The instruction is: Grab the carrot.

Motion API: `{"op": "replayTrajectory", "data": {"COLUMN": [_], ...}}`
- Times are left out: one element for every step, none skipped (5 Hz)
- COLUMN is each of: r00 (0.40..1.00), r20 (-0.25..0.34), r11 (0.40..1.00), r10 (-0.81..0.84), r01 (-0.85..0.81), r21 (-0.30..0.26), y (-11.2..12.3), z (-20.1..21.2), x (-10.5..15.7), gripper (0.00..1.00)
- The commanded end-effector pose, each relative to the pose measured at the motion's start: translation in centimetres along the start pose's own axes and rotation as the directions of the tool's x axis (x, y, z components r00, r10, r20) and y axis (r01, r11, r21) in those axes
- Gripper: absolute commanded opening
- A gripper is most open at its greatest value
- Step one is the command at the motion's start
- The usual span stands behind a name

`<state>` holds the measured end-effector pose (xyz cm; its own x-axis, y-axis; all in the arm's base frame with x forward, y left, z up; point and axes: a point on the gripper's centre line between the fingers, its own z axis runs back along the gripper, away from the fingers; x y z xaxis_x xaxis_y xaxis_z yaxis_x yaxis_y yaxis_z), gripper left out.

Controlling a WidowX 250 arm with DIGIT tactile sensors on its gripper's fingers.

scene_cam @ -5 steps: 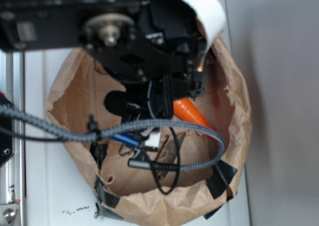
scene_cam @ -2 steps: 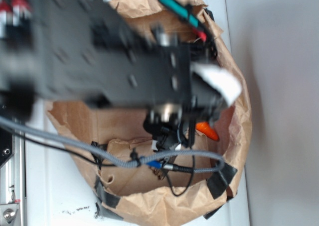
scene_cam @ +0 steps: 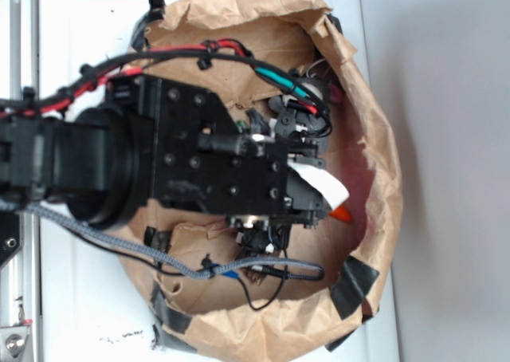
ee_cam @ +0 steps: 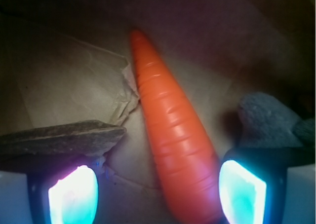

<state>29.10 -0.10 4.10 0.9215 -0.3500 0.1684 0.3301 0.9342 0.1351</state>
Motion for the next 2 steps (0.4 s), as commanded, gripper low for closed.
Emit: {"op": "replayTrajectory", "data": {"r00": [0.999, 0.998], "r20": [-0.037, -0.013], "r11": [0.999, 0.998], "r10": [0.040, 0.056], "r01": [-0.040, -0.056], "r21": [-0.007, 0.029], "y": [2.83, 2.55], "z": [-1.76, -2.01], "x": [1.56, 1.54], "gripper": [1.00, 0.00]}}
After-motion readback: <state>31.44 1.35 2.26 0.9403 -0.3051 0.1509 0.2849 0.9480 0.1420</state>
